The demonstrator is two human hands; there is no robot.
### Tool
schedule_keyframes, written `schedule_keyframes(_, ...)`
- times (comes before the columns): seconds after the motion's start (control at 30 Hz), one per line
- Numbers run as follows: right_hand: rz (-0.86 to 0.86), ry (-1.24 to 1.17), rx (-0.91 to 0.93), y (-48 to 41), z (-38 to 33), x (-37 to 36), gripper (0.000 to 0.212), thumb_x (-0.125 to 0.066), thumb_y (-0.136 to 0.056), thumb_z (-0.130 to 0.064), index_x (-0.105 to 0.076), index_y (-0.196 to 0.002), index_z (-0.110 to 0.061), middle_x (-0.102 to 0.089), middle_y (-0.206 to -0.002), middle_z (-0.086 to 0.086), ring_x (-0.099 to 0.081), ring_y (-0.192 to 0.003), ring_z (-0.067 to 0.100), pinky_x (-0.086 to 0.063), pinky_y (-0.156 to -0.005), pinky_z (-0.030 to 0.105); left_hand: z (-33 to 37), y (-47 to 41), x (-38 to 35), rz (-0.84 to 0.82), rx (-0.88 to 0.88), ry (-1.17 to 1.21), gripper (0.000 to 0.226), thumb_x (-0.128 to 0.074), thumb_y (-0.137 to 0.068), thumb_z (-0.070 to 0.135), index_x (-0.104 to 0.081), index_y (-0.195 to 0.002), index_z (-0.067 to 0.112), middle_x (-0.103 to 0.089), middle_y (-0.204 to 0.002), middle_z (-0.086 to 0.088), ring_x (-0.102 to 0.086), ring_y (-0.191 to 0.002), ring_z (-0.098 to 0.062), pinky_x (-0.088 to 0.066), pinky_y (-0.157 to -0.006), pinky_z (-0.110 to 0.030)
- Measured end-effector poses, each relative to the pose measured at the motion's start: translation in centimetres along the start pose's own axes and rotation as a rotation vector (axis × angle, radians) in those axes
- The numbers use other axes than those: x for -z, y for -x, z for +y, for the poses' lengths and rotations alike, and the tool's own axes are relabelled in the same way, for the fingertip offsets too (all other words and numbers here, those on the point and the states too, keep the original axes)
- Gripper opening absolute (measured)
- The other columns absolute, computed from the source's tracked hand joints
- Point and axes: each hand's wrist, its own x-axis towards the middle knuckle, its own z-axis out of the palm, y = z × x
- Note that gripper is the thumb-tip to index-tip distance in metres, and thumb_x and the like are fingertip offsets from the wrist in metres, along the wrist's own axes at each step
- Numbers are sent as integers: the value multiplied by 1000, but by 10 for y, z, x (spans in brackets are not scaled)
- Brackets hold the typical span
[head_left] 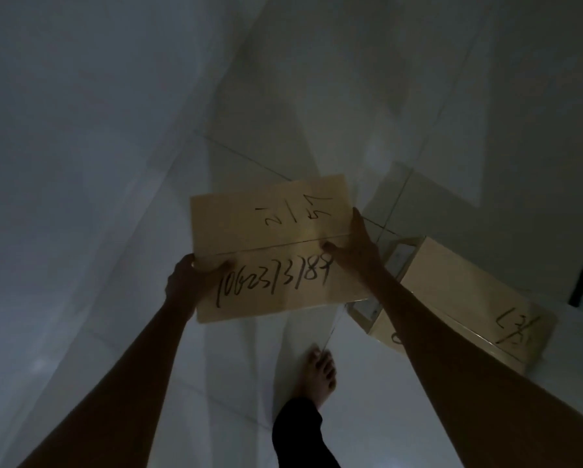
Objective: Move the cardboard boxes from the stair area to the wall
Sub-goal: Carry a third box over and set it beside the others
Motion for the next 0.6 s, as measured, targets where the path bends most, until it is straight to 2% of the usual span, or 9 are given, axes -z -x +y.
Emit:
schedule_keyframes(0.13, -5, 59, 76, 71, -39, -4, 96, -74, -83, -33, -13, -157, -27, -50, -147, 4, -52, -129, 32, -42, -99, 38, -43, 68, 36, 116, 12, 125, 97, -73, -63, 68, -43, -140, 17, -56, -137, -10, -55, -122, -34, -47, -102, -50)
schedule_keyframes(0.2, -20, 91, 117, 125, -63, -8, 93, -74, -83, -33, -16, -155, -28, -54, -143, 3, -55, -125, 31, -43, -96, 36, -71, 113, 65, 190, 34, 221, 90, -73, -67, 66, -44, -137, 18, -59, -133, -11, -56, -121, -34, -48, -101, -48)
schedule_keyframes(0.3, -90, 180, 202, 220, -108, -12, 93, -71, -85, -36, -12, -156, -26, -50, -147, 4, -52, -129, 32, -42, -101, 40, -117, 190, 115, 257, 94, 379, 90, -67, -64, 74, -44, -132, 20, -63, -124, -10, -58, -115, -33, -50, -97, -50)
schedule_keyframes(0.43, -117, 304, 263, 350, -147, -11, 94, -70, -86, -37, -10, -157, -24, -49, -148, 7, -51, -128, 34, -35, -88, 31, -188, 303, 172, 244, 150, 474, 90, -67, -64, 73, -43, -133, 20, -63, -126, -10, -59, -115, -34, -49, -98, -48)
schedule_keyframes(0.6, -148, 395, 346, 521, -174, -31, 94, -70, -85, -39, -10, -157, -26, -47, -148, 9, -49, -130, 37, -39, -101, 42, -290, 441, 239, 278, 124, 549, 81, -70, -71, 62, -44, -135, 19, -62, -128, -11, -60, -115, -32, -51, -97, -47)
